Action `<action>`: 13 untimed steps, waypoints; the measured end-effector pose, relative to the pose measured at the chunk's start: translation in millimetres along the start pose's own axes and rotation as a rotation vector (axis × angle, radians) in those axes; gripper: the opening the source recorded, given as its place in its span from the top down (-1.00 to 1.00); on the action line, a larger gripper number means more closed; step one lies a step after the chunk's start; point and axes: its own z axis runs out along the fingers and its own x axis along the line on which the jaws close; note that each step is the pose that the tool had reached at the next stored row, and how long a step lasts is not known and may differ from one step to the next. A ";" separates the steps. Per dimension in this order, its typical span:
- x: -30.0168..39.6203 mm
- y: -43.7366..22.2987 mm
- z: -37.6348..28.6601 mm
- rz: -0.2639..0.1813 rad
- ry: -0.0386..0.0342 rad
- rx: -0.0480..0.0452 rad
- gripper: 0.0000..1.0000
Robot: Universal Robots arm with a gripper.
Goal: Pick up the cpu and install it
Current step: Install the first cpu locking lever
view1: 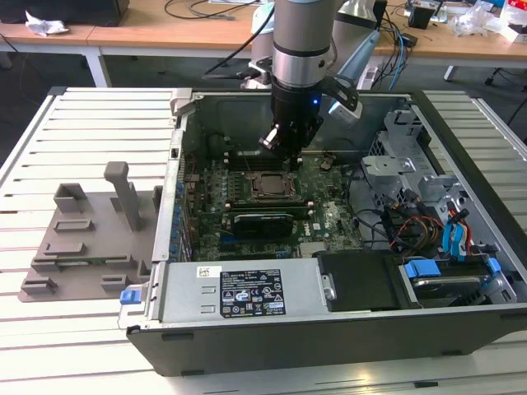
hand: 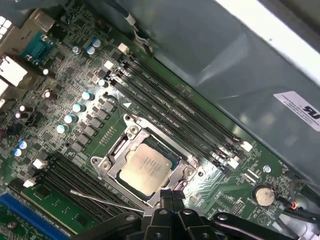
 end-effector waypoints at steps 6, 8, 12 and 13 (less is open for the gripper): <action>0.0 0.0 0.0 0.130 0.0064 0.0012 0.79; 0.0 0.0 0.0 0.181 0.0089 0.0016 0.79; 0.0 0.0 0.0 0.252 0.0124 0.0023 0.79; 0.0 0.0 0.0 0.265 0.0130 0.0023 0.79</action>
